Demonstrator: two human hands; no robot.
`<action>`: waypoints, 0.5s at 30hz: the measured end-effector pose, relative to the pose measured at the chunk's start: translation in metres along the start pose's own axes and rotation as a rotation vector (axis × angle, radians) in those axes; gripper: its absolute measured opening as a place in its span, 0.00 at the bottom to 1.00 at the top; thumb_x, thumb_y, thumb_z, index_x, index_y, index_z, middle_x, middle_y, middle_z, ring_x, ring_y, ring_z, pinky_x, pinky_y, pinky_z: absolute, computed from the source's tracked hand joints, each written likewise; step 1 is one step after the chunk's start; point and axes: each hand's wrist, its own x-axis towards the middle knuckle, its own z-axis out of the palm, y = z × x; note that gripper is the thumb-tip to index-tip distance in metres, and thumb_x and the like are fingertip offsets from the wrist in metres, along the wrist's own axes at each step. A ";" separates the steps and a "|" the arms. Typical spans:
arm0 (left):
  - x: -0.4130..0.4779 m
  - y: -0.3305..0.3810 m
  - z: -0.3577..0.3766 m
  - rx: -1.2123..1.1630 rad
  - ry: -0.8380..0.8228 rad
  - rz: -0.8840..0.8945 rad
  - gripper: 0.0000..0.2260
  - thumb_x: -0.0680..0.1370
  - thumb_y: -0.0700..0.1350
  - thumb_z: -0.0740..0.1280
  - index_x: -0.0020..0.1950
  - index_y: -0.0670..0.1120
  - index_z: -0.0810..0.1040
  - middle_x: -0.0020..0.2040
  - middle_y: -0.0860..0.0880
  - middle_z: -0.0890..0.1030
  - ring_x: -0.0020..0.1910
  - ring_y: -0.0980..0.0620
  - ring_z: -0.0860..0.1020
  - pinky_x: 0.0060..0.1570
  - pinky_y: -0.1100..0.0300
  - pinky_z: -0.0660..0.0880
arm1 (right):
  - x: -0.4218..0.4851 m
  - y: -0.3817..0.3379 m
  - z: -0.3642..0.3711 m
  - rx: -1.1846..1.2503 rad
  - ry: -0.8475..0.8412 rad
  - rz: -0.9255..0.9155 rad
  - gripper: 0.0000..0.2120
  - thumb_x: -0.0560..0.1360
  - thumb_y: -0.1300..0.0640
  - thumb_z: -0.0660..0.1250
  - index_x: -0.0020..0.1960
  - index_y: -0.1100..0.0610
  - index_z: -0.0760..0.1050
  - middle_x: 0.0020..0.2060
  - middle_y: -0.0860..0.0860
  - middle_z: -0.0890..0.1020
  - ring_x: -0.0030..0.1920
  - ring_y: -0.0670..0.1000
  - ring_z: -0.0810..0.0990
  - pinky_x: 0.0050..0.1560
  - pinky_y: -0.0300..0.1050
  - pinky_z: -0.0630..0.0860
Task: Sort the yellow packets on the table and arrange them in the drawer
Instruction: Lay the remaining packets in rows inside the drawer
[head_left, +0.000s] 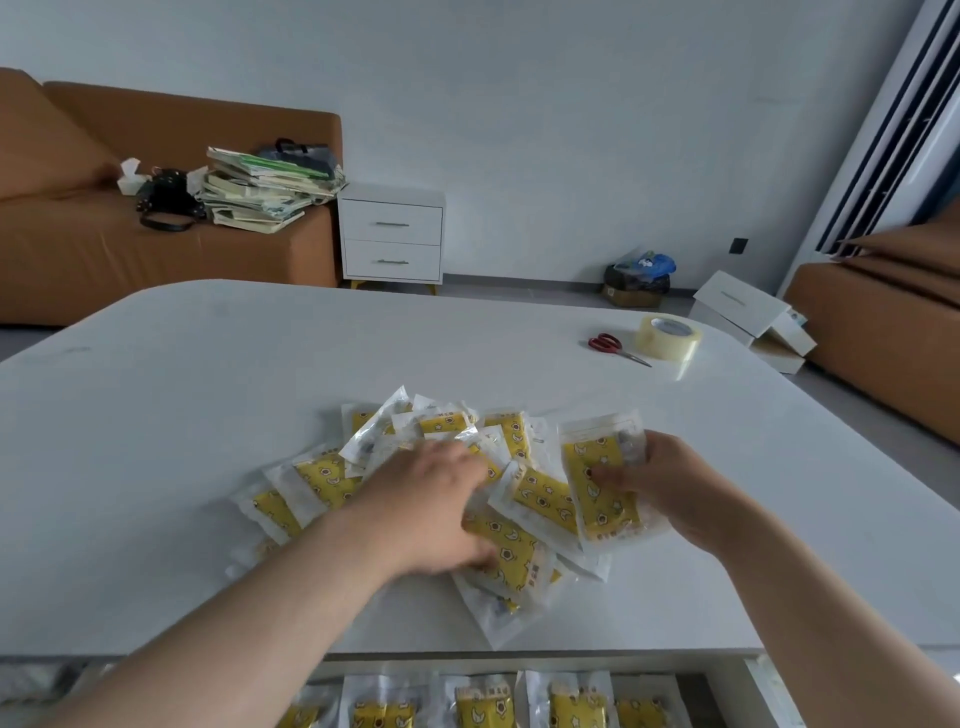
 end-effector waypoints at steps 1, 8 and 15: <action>0.001 0.005 0.005 0.017 -0.047 0.106 0.29 0.72 0.64 0.69 0.69 0.54 0.68 0.69 0.57 0.69 0.70 0.50 0.66 0.69 0.54 0.63 | 0.000 0.001 -0.001 0.014 0.000 0.000 0.09 0.71 0.66 0.74 0.51 0.61 0.82 0.45 0.57 0.87 0.45 0.58 0.87 0.51 0.57 0.82; 0.013 0.019 0.012 0.065 -0.111 0.192 0.29 0.73 0.60 0.70 0.71 0.51 0.71 0.66 0.54 0.72 0.65 0.49 0.69 0.64 0.57 0.62 | 0.000 0.004 -0.009 -0.006 -0.023 0.003 0.08 0.71 0.65 0.75 0.50 0.60 0.83 0.44 0.56 0.87 0.44 0.57 0.87 0.49 0.54 0.83; 0.015 0.013 0.017 0.052 -0.087 0.120 0.30 0.68 0.64 0.73 0.66 0.52 0.72 0.60 0.53 0.72 0.61 0.51 0.71 0.61 0.57 0.69 | 0.006 0.004 0.004 -0.564 -0.084 0.038 0.14 0.67 0.49 0.78 0.51 0.51 0.81 0.44 0.48 0.86 0.44 0.49 0.85 0.52 0.49 0.82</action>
